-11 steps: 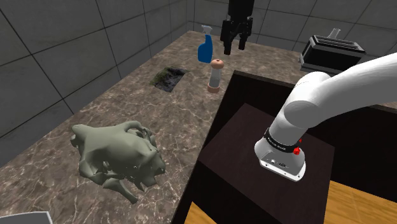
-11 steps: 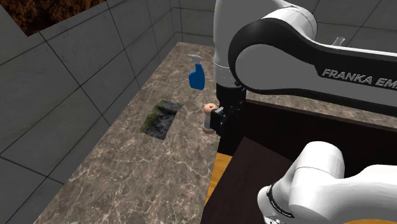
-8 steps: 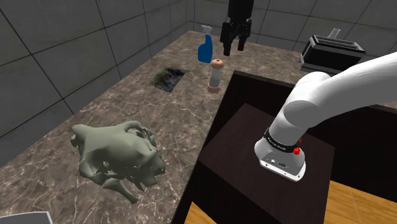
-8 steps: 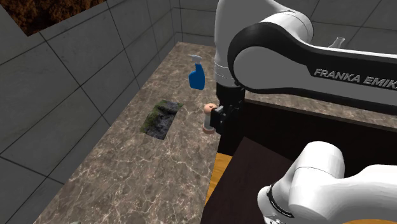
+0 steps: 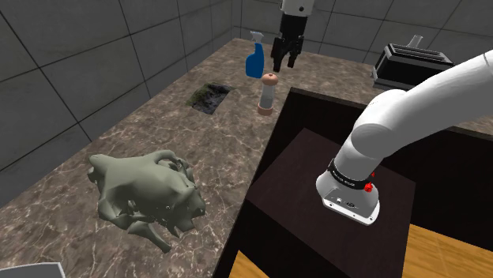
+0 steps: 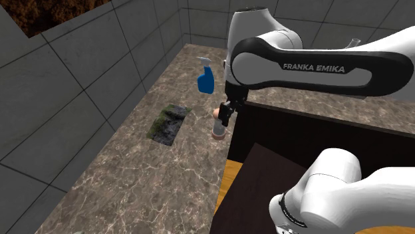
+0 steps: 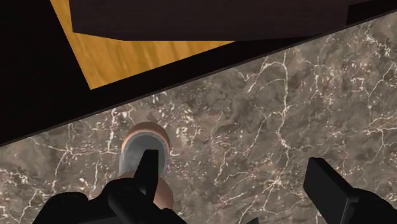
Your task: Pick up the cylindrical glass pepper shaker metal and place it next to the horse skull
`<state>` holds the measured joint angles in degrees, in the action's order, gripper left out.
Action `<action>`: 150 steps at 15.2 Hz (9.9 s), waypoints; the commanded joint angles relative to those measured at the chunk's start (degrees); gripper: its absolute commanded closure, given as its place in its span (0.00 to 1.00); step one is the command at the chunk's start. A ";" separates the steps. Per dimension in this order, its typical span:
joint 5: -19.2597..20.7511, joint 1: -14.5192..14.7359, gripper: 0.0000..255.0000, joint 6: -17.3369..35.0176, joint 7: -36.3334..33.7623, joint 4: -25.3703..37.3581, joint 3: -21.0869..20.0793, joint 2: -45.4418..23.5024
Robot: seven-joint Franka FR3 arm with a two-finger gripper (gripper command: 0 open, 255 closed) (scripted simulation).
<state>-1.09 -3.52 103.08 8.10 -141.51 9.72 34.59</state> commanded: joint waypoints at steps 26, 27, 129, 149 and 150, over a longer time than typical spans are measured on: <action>-3.86 0.77 1.00 21.09 14.41 -0.65 9.51 -17.06; -3.86 0.77 1.00 21.09 14.41 -0.64 9.51 -17.06; -16.55 11.48 1.00 -20.24 -39.68 37.95 -30.56 -5.26; 5.52 19.71 1.00 -17.12 -79.57 69.14 -64.93 -41.11; 9.27 22.68 1.00 -18.11 -82.25 72.30 -65.91 -44.84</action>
<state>4.40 16.74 85.65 -71.30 -72.02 -54.91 -6.68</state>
